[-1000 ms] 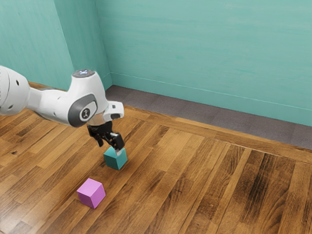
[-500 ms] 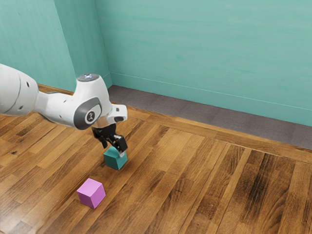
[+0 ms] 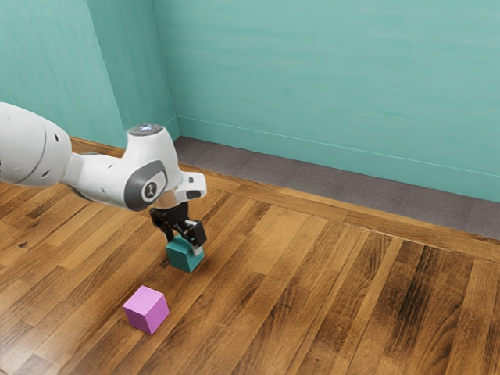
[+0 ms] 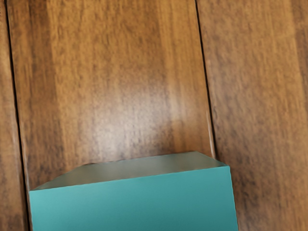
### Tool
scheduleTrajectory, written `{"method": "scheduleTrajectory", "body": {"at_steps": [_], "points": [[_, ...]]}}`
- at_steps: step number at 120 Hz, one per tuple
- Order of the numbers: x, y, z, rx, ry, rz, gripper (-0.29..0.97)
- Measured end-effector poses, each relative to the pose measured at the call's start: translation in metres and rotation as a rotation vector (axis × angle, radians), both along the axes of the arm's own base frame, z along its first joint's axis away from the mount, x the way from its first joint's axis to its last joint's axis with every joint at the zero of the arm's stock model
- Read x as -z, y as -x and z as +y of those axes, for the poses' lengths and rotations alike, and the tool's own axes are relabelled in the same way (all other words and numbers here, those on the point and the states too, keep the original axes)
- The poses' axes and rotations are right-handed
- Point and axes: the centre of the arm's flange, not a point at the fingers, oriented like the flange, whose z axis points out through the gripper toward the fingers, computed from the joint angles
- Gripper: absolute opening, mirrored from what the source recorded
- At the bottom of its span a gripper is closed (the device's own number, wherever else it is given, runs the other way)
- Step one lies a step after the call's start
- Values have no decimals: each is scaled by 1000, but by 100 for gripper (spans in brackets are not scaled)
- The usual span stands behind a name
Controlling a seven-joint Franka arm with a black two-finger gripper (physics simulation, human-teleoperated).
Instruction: Pick up the blue block with one arm, and put the blue block on the pink block with one arm
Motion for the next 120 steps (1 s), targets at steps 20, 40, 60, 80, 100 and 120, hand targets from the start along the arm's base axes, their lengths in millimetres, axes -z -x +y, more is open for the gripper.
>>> {"method": "scheduleTrajectory", "body": {"at_steps": [20, 40, 60, 80, 100, 120], "points": [[5, -2, -1, -2, 2, 6, 68], [8, -2, 5, -12, 2, 11, 63], [8, -2, 4, -13, 3, 11, 49], [7, -2, 3, -15, 2, 8, 37], [-10, -3, -1, -16, -3, -16, 34], [-67, 19, -9, -9, -17, -83, 33]]}}
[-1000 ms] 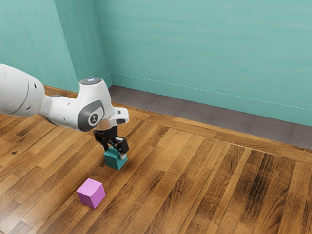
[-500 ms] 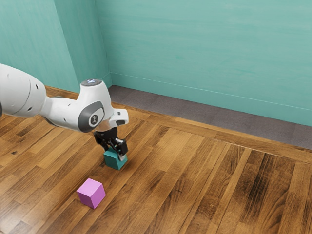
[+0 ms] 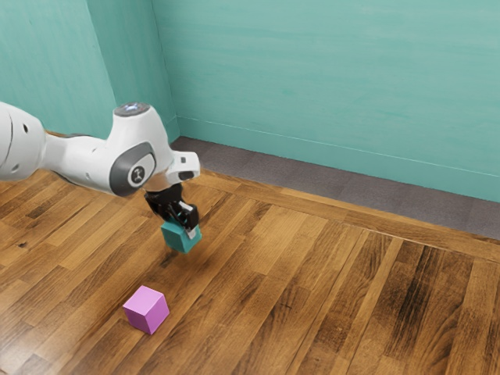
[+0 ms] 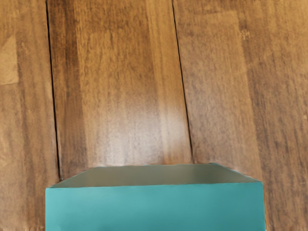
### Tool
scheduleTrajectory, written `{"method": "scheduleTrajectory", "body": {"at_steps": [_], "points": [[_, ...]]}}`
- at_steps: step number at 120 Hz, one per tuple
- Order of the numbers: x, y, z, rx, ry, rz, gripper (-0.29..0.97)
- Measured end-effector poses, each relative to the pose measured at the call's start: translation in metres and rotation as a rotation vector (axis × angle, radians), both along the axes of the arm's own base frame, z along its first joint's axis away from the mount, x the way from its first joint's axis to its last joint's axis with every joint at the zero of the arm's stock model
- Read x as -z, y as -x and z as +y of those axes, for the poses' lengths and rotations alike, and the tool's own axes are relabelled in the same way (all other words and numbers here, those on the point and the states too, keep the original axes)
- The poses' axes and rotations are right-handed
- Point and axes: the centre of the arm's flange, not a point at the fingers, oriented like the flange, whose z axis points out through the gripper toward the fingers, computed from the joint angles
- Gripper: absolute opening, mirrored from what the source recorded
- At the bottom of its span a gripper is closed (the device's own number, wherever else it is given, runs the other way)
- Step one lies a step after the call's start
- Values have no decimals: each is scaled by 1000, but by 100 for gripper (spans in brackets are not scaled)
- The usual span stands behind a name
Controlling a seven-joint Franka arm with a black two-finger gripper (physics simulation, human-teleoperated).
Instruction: Pick up the blue block with one arm, and put the blue block on the pink block with one arm
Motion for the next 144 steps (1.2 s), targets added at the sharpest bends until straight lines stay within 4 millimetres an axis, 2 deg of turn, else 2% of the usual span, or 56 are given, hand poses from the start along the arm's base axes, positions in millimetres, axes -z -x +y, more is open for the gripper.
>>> {"method": "scheduleTrajectory", "body": {"at_steps": [9, 33, 71, 82, 102, 144], "points": [[-15, 19, -4, 4, -6, -11, 34], [-26, 62, -8, 1, -20, -10, 33], [-23, 115, -15, 3, -42, 7, 29], [-20, 124, -17, 5, -48, 13, 28], [-11, 132, -11, -16, -51, 34, 26], [-11, 151, -14, -23, -68, 33, 26]]}}
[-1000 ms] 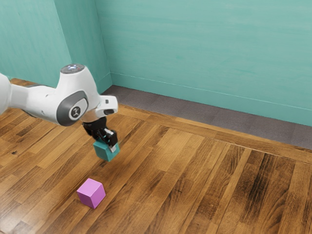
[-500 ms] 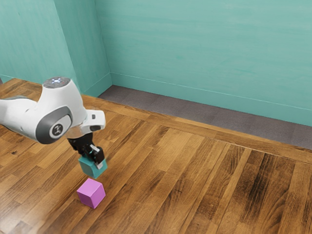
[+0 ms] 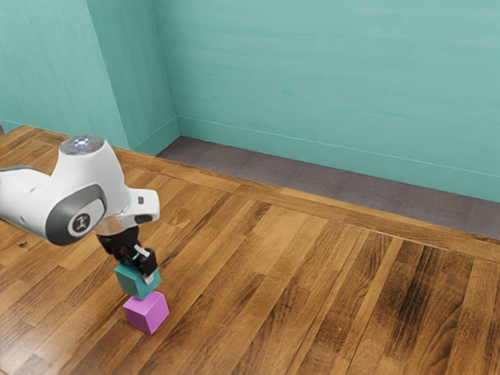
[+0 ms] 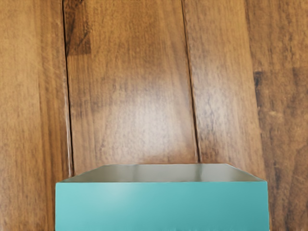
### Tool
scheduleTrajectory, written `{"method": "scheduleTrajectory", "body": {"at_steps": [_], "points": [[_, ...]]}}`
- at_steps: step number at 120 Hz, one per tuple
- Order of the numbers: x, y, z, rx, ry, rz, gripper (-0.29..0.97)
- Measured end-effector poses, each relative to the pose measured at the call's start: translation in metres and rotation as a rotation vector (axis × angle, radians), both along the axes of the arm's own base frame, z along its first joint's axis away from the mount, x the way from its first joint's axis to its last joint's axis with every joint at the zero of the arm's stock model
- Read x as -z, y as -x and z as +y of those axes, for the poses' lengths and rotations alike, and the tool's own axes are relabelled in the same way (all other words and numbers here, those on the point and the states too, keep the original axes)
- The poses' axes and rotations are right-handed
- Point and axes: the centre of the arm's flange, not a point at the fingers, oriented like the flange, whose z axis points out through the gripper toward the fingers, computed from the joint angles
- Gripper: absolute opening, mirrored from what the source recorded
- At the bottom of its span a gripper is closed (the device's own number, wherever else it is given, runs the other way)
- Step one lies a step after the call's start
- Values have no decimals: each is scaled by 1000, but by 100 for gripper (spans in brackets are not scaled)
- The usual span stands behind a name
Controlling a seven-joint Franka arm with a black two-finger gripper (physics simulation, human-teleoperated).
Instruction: Pick up the blue block with one arm, and put the blue block on the pink block with one arm
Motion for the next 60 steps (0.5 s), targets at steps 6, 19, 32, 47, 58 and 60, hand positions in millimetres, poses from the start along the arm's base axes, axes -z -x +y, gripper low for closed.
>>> {"method": "scheduleTrajectory", "body": {"at_steps": [6, 19, 32, 47, 58, 60], "points": [[0, 2, -1, 1, -3, -1, 26], [-1, 8, -4, -1, -4, -3, 26], [0, 10, -7, -5, 0, -1, 26], [2, 12, -7, -16, 8, 3, 26], [4, 13, -9, -17, 8, 6, 26], [4, 13, -9, -17, 8, 6, 26]]}}
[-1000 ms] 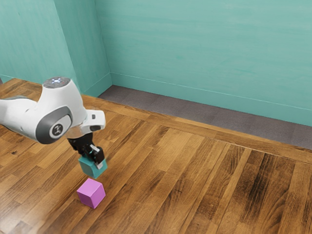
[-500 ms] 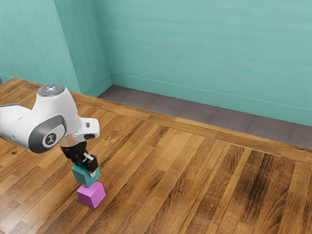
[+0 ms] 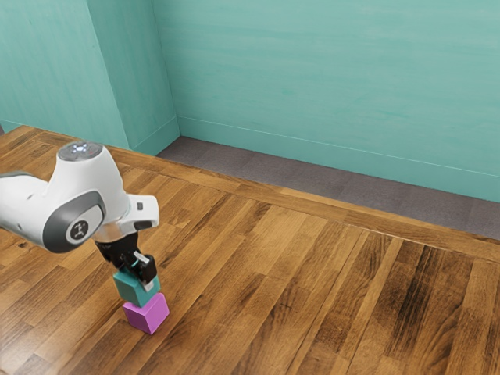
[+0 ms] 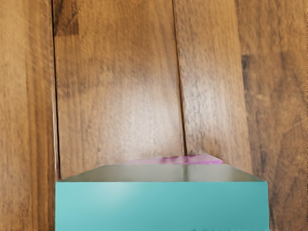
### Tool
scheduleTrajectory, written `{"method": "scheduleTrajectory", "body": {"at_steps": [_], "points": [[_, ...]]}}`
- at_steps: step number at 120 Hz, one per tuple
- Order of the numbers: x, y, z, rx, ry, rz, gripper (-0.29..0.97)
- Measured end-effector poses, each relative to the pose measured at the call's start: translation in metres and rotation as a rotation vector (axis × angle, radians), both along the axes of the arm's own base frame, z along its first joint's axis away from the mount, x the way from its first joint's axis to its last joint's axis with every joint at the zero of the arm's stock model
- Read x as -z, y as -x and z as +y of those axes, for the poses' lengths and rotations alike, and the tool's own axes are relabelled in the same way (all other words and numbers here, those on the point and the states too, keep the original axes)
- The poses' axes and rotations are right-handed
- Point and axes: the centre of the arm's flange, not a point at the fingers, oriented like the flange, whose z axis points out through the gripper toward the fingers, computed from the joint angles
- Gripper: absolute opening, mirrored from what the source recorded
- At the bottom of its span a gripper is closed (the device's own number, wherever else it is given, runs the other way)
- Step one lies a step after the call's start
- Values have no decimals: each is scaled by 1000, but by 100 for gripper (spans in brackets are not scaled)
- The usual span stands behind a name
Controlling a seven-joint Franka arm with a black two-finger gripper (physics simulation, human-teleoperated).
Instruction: Pick up the blue block with one arm, and put the blue block on the pink block with one arm
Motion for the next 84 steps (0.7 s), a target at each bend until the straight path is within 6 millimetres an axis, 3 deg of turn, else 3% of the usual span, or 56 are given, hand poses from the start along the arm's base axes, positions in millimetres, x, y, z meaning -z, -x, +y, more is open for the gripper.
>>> {"method": "scheduleTrajectory", "body": {"at_steps": [28, 43, 60, 68, 84], "points": [[3, 2, -3, -5, 3, 5, 27], [3, 3, -4, -4, 11, 7, 45], [1, 2, -5, 6, 15, 5, 56], [-10, -1, -7, 14, 13, -16, 59], [-58, -15, -11, 26, 8, -53, 63]]}}
